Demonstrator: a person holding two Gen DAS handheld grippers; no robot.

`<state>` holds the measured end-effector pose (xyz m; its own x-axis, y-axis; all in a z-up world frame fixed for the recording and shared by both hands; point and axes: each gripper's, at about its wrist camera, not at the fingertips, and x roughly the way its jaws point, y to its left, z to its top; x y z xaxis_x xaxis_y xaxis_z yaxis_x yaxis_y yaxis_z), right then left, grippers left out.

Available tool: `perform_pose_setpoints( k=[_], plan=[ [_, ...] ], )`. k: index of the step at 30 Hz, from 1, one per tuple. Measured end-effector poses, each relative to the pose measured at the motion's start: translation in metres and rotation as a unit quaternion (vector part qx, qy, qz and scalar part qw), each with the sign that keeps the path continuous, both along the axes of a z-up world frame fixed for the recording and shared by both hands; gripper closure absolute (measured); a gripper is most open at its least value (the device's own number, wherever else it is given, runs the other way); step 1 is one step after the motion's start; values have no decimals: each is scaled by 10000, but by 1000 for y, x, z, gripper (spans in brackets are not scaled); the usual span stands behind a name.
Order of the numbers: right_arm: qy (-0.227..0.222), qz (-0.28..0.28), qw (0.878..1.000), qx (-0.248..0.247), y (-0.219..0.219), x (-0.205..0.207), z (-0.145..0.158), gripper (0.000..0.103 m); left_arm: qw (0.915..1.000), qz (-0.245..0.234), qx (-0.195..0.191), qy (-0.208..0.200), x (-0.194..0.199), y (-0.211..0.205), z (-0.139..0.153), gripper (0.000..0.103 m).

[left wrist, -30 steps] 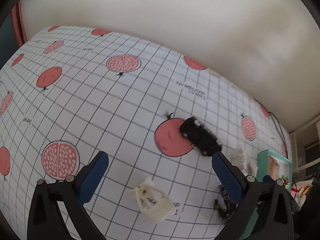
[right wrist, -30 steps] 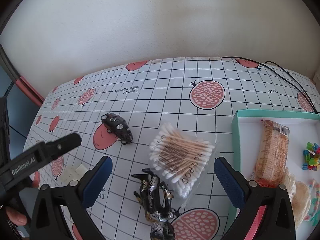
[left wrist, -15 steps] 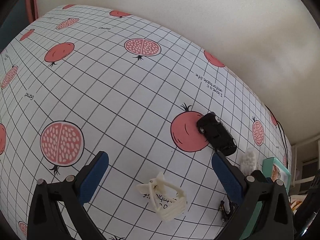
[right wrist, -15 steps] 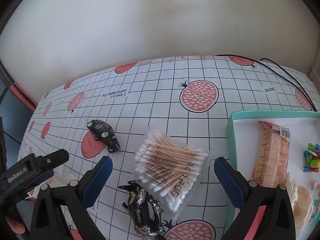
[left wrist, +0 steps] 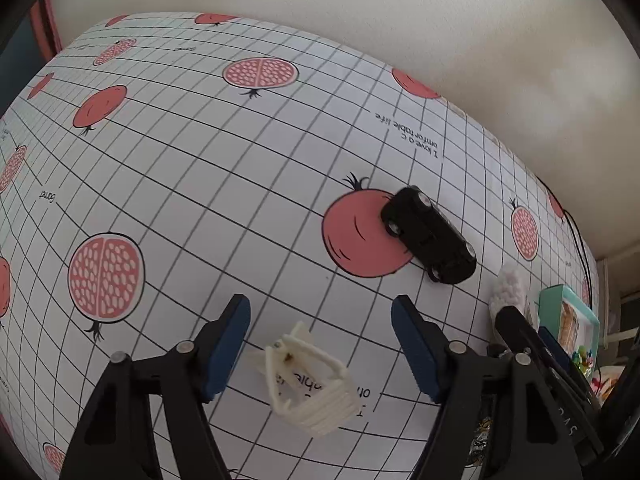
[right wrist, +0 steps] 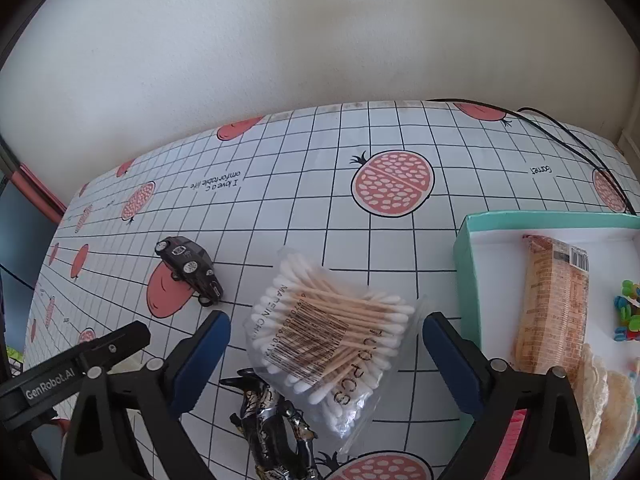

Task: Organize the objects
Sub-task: 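Grasp the white claw clip with the left tool while the right tool grasps the cotton swab bag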

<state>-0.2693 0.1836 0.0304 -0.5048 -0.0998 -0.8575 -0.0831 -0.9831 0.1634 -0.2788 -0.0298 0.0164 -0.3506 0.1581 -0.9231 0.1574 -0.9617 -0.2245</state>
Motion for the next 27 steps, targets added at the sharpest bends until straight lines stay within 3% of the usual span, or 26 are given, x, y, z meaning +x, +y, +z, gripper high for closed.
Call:
perform_pose_setpoints(
  k=[7, 27],
  plan=[
    [-20, 9, 10000, 62, 0, 0, 1, 12, 10000, -69, 29, -63, 1, 5, -4, 30],
    [-14, 9, 10000, 95, -1, 1, 0, 26, 9997, -136, -171, -49, 1, 11, -3, 63]
  ],
)
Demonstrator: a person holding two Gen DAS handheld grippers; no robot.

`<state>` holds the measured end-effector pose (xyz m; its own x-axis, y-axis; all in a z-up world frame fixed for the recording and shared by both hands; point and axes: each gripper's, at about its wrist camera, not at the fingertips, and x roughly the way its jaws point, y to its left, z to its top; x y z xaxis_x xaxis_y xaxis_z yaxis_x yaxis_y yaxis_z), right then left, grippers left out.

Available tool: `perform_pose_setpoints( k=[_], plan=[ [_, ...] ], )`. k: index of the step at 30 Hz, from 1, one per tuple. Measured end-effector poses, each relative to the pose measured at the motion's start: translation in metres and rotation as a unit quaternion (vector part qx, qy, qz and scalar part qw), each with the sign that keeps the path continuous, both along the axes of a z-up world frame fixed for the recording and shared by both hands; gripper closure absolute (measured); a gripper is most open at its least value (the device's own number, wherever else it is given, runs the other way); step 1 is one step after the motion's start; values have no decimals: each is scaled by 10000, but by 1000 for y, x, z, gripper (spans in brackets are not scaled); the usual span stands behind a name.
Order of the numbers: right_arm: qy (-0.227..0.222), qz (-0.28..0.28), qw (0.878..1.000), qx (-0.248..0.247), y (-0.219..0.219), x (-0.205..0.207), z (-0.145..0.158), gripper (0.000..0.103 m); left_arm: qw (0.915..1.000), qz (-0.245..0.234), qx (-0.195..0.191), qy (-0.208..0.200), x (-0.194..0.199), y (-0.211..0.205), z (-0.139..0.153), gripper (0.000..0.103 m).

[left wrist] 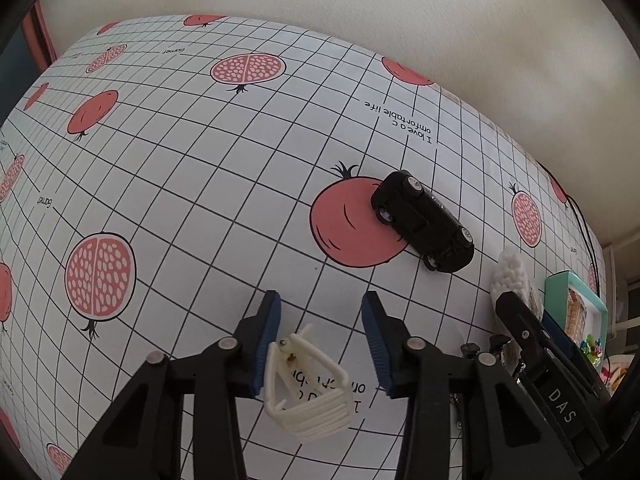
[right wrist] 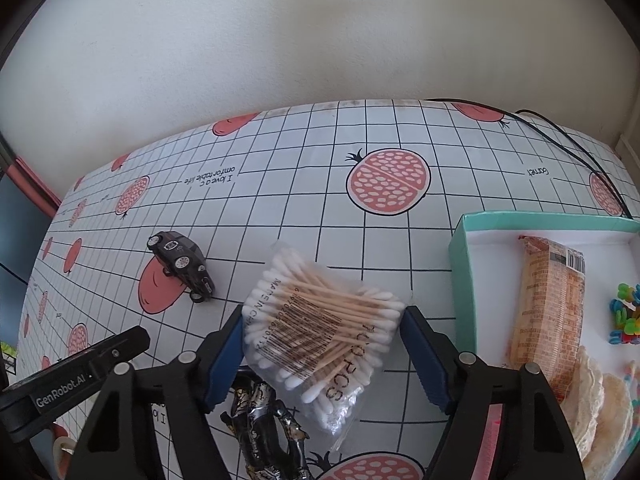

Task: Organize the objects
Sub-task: 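Grasp the white claw clip with the left tool while the right tool grasps the cotton swab bag, then carry the claw clip with the left tool while the right tool carries the swab bag into the tray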

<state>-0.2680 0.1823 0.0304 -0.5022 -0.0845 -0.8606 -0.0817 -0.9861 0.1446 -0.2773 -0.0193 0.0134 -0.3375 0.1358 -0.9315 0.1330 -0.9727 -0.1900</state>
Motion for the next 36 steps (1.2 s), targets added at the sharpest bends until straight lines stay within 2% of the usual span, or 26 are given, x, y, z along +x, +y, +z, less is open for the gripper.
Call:
perform_pose_setpoints(
  k=[3, 18, 31, 36],
  plan=[
    [8, -1, 10000, -16, 0, 0, 0, 28, 10000, 17, -36, 16, 1, 0, 0, 72],
    [80, -57, 9999, -125, 8, 3, 9, 36, 9999, -57, 11, 161, 1, 2, 8, 73],
    [446, 54, 9988, -193, 14, 16, 46, 36, 9986, 36, 89, 520, 3, 7, 35, 73],
    [526, -12, 9984, -212, 28, 22, 59, 36, 9973, -80, 172, 716, 4, 27, 50, 73]
  ],
)
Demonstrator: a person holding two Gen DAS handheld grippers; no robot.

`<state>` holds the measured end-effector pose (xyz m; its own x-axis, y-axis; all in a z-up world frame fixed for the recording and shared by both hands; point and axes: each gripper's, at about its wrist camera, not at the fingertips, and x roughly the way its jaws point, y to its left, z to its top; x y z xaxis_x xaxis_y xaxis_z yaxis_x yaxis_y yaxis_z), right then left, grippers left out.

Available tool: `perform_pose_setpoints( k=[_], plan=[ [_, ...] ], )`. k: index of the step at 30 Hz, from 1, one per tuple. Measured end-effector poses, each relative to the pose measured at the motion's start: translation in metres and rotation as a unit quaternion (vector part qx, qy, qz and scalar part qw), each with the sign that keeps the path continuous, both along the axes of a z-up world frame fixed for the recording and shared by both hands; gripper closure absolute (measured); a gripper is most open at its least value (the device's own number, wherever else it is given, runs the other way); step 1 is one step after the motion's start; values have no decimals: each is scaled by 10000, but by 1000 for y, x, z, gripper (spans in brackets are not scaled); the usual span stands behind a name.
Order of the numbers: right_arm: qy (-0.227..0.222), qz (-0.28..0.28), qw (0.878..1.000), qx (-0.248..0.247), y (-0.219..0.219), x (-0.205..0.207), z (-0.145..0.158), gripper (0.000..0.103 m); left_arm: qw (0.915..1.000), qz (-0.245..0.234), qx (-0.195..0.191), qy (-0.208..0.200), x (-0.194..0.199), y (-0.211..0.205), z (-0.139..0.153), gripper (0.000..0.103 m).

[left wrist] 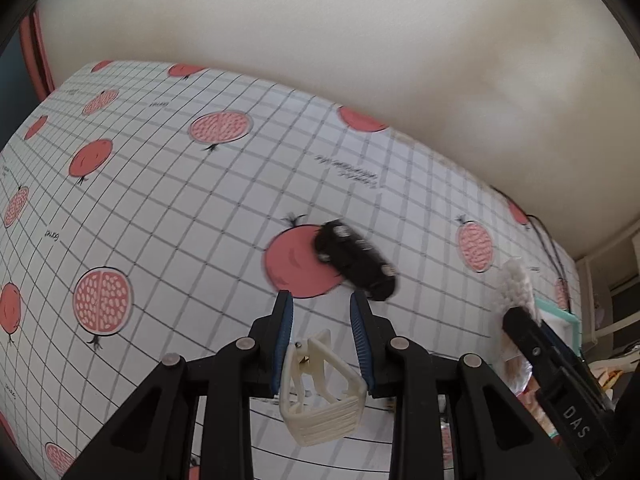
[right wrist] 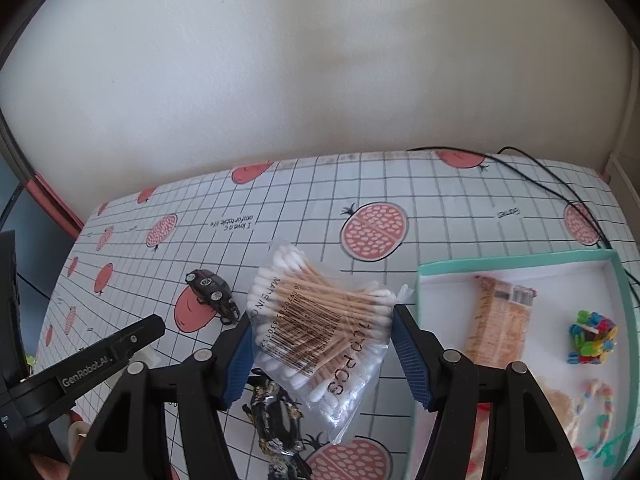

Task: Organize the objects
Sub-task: 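Carry the claw clip with the left tool while the right tool carries the swab bag into the tray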

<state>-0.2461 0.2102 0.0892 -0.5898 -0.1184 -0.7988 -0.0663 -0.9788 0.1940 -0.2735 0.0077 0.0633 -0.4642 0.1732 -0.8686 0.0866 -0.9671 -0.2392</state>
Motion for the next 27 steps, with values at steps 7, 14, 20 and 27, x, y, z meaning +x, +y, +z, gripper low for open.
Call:
perform_pose_setpoints(
  k=[7, 14, 20, 27],
  plan=[
    [110, -193, 9998, 20, 37, 14, 18, 36, 9990, -344, 48, 290, 12, 44, 27, 72],
    [177, -579, 9981, 97, 93, 32, 29, 36, 9947, -862, 323, 467, 25, 102, 45, 72],
    [227, -849, 9959, 196, 137, 50, 39, 36, 9881, -1390, 434, 495, 38, 155, 51, 72],
    [178, -937, 9943, 482, 168, 69, 43, 36, 9776, -1972, 515, 526, 57, 204, 53, 72]
  ],
)
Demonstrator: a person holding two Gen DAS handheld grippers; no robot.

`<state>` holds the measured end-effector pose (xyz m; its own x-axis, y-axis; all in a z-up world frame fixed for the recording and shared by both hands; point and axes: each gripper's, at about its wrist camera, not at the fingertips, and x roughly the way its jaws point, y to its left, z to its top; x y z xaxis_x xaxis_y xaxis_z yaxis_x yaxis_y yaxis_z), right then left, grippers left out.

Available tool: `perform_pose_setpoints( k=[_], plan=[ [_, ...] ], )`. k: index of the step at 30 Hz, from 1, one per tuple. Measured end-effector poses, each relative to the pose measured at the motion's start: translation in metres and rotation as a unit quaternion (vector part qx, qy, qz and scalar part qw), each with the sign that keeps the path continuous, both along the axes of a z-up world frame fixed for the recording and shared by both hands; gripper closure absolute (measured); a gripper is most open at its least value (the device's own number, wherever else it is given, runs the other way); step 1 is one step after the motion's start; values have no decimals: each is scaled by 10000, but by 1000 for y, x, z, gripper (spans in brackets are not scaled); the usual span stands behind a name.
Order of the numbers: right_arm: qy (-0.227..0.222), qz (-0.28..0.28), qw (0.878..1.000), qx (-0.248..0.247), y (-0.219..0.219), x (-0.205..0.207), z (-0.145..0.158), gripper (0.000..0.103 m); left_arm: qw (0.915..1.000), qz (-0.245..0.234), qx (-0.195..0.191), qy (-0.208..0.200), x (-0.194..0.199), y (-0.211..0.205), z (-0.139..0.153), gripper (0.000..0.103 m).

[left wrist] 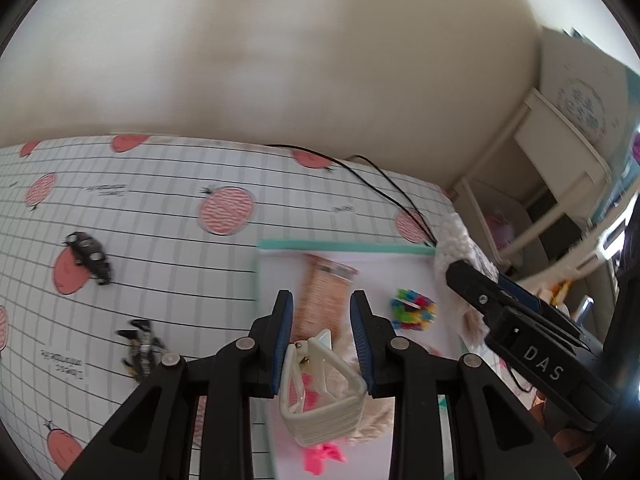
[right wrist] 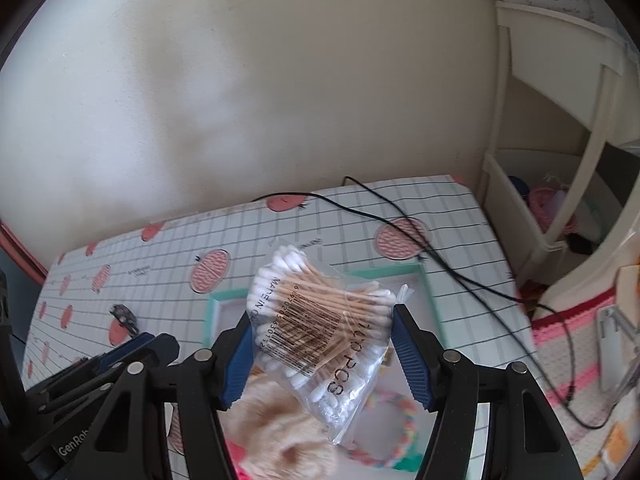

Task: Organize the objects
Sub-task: 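Carry the claw clip with the left tool while the right tool carries the swab bag into the tray, then open the left tool releasing the claw clip while the right tool releases the swab bag in the tray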

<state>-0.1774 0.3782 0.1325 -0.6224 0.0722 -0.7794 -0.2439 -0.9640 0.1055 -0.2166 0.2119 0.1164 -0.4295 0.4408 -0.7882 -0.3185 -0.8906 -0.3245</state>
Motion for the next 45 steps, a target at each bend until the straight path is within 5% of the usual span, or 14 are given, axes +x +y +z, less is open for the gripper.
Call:
perform_pose_setpoints(
  k=[9, 21, 37, 45],
  plan=[
    [-432, 55, 9985, 321, 17, 9, -15, 36, 9993, -319, -187, -87, 5, 32, -19, 72],
    [-1107, 74, 9938, 125, 31, 7, -65, 36, 9978, -414, -355, -385, 5, 46, -56, 72],
    [-1205, 96, 9927, 27, 34, 4, -67, 36, 9972, -450, -302, -516, 3, 46, -62, 72],
    [-1065, 87, 9943, -46, 37, 5, -56, 35, 9970, -454, -117, -613, 1, 41, -56, 53]
  ],
)
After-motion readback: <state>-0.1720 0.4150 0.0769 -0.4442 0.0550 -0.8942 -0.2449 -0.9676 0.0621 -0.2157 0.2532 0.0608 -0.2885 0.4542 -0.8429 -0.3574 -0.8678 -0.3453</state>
